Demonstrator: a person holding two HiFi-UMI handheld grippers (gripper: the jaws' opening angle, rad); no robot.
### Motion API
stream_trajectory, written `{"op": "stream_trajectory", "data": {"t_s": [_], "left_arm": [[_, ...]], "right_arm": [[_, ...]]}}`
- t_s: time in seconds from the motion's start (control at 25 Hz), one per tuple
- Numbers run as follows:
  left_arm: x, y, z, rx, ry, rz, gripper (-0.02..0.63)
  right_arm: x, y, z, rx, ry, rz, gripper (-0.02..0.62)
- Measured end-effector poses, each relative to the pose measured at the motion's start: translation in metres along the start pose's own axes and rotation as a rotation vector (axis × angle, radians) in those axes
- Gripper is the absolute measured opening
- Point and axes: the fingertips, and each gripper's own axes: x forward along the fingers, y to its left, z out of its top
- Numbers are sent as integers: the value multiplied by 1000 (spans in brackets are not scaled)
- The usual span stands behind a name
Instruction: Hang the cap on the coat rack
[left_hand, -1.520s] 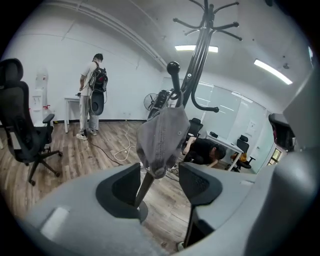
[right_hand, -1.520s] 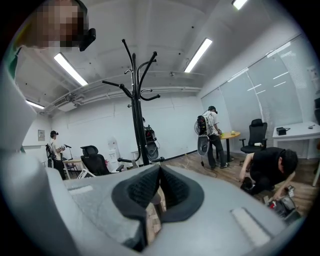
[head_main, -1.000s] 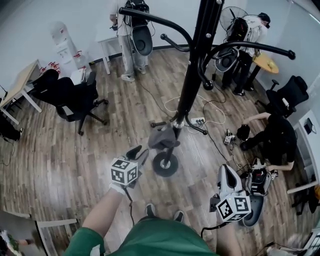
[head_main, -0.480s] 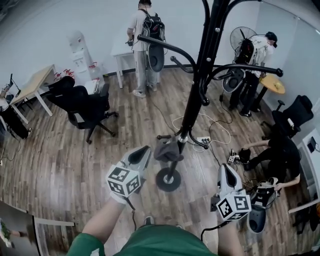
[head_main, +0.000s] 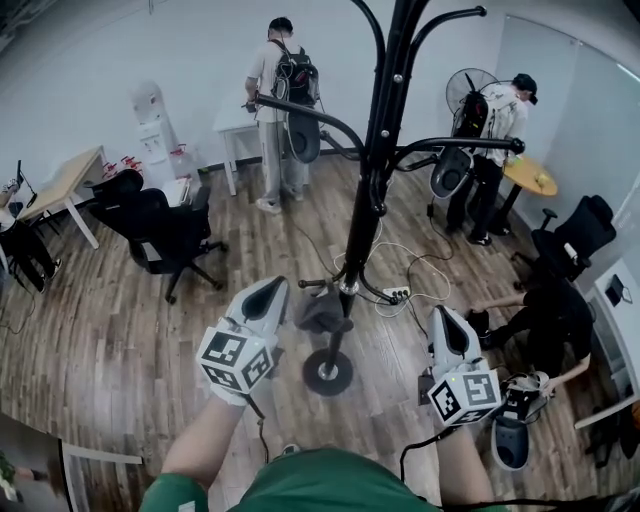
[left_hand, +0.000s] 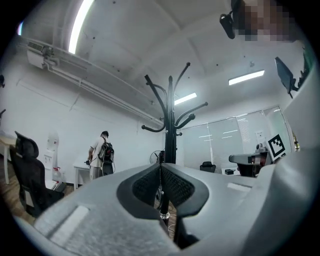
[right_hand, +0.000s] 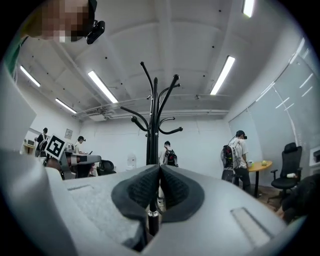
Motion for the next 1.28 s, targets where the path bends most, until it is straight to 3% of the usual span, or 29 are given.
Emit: {"op": "stream_trajectory", "data": {"t_s": [0.44, 0.68, 1.28], "left_arm": [[-12, -13, 14, -20, -51, 54, 15], [-17, -10, 6, -44, -43, 93, 15], [-23, -16, 1, -14, -24, 115, 15]], "right_arm": [[-6, -6, 27, -63, -75, 27, 3], [-10, -7, 20, -62, -72, 38, 3], [-14, -4, 9, -55, -61, 59, 3]]}}
